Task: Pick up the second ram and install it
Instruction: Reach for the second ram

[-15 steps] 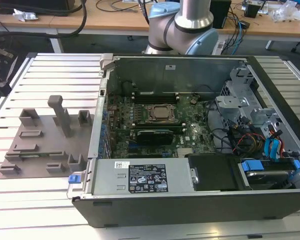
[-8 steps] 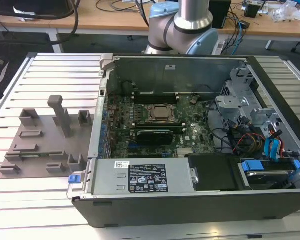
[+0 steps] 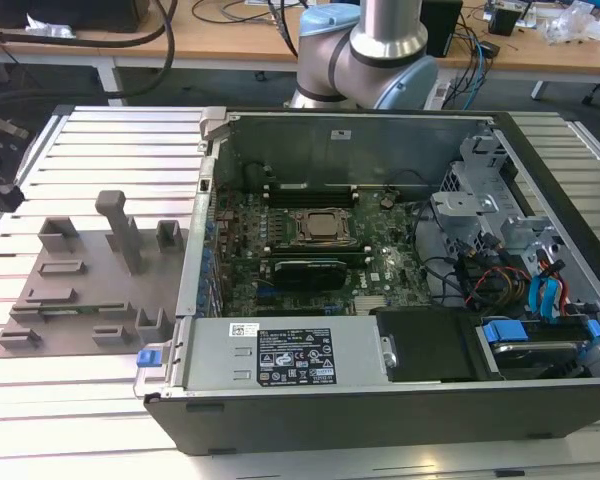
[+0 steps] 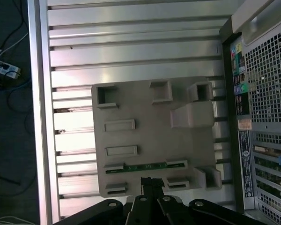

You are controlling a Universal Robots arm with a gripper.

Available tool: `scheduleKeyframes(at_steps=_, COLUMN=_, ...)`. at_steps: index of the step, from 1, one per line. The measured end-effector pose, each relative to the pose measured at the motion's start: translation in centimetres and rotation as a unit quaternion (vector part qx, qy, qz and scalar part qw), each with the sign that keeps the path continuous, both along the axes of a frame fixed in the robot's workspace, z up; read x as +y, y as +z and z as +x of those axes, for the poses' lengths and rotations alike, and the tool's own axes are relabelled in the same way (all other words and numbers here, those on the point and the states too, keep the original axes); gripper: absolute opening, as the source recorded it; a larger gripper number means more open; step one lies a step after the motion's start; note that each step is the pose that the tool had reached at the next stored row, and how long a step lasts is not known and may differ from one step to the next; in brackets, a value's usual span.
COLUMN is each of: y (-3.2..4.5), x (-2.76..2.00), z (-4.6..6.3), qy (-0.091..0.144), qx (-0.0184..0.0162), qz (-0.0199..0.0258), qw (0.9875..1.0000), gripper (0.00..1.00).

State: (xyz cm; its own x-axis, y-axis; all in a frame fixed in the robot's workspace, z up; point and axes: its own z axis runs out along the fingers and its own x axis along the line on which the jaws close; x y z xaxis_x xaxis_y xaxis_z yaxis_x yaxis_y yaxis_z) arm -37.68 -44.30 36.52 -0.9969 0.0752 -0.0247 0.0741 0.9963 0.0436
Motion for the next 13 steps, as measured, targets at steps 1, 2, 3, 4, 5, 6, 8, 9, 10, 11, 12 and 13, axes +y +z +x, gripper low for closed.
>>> scheduleKeyframes(at_steps=1, y=-0.09, x=-0.31, z=0.12, qy=0.0, qx=0.0001, qz=0.0, qw=1.0, gripper=0.1)
scheduleKeyframes(at_steps=2, y=-0.21, x=-0.64, z=0.38, qy=0.0, qx=0.0004, qz=0.0, qw=1.0, gripper=0.1)
scheduleKeyframes(at_steps=3, y=-0.28, x=-0.79, z=0.59, qy=0.0, qx=0.0007, qz=0.0, qw=1.0, gripper=0.1)
scheduleKeyframes(at_steps=4, y=-0.37, x=-0.91, z=0.79, qy=0.0, qx=0.0007, qz=0.0, qw=1.0, gripper=0.1)
scheduleKeyframes(at_steps=5, y=-0.42, x=-1.0, z=1.01, qy=0.0, qx=0.0009, qz=0.0, qw=1.0, gripper=0.1)
scheduleKeyframes(at_steps=6, y=-0.43, x=-1.01, z=1.03, qy=0.0, qx=0.0009, qz=0.0, qw=1.0, gripper=0.1)
scheduleKeyframes(at_steps=8, y=-0.42, x=-1.01, z=1.04, qy=0.0, qx=0.0009, qz=0.0, qw=1.0, gripper=0.1)
scheduleKeyframes(at_steps=9, y=-0.43, x=-1.01, z=1.05, qy=0.0, qx=0.0009, qz=0.0, qw=1.0, gripper=0.1)
scheduleKeyframes(at_steps=10, y=-0.42, x=-1.01, z=1.05, qy=0.0, qx=0.0009, qz=0.0, qw=1.0, gripper=0.1)
scheduleKeyframes(at_steps=11, y=-0.42, x=-1.01, z=1.05, qy=0.0, qx=0.0009, qz=0.0, qw=1.0, gripper=0.1)
scheduleKeyframes(at_steps=12, y=-0.43, x=-1.01, z=1.05, qy=0.0, qx=0.0009, qz=0.0, qw=1.0, gripper=0.1)
scheduleKeyframes(at_steps=13, y=-0.43, x=-1.01, z=1.05, qy=0.0, qx=0.0009, qz=0.0, qw=1.0, gripper=0.1)
